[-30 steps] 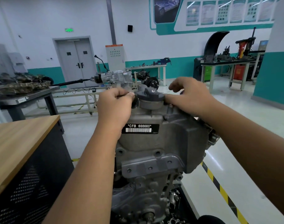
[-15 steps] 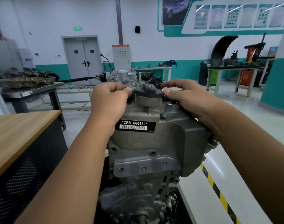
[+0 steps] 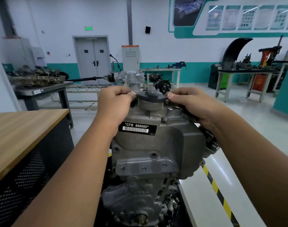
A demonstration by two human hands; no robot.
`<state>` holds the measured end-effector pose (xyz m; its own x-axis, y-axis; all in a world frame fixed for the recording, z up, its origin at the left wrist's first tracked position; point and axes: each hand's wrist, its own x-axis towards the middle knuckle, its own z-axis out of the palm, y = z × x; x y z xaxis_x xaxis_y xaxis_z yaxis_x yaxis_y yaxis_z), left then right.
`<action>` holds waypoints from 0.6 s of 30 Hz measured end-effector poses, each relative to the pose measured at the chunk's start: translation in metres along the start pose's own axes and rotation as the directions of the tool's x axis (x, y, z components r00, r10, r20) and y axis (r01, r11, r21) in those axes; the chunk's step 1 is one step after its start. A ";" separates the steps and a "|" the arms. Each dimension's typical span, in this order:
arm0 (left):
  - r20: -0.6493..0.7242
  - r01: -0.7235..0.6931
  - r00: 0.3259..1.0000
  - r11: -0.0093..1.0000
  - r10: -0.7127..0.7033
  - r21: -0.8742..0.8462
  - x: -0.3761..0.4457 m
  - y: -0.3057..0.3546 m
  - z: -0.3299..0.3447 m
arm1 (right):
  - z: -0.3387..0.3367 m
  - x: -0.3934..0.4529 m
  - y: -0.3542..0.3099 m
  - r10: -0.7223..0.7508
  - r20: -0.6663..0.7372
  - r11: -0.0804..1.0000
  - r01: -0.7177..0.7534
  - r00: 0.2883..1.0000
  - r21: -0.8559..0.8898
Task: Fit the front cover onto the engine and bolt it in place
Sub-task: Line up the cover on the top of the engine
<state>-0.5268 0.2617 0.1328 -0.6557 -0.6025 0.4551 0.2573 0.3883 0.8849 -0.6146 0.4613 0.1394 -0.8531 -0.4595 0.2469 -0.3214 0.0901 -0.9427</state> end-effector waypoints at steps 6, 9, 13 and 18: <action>0.017 0.036 0.999 0.999 -0.036 -0.005 -0.003 0.005 -0.001 | 0.008 0.001 0.001 -0.081 -0.032 0.990 0.077 0.996 -0.116; 0.039 0.037 0.999 0.999 -0.038 0.011 -0.004 0.006 -0.002 | 0.012 0.002 0.000 -0.134 -0.099 0.951 0.100 0.986 -0.292; 0.041 0.060 0.997 0.998 -0.060 0.007 -0.007 0.008 -0.002 | 0.017 -0.002 0.001 -0.215 -0.184 0.917 0.134 0.959 -0.376; 0.036 0.058 0.998 0.998 -0.058 -0.008 -0.006 0.005 -0.003 | 0.016 -0.005 -0.002 -0.208 -0.149 0.915 0.139 0.967 -0.380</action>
<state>-0.5197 0.2655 0.1352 -0.6945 -0.5986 0.3992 0.2246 0.3467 0.9107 -0.6032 0.4493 0.1370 -0.8190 -0.3312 0.4686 -0.5682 0.3542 -0.7428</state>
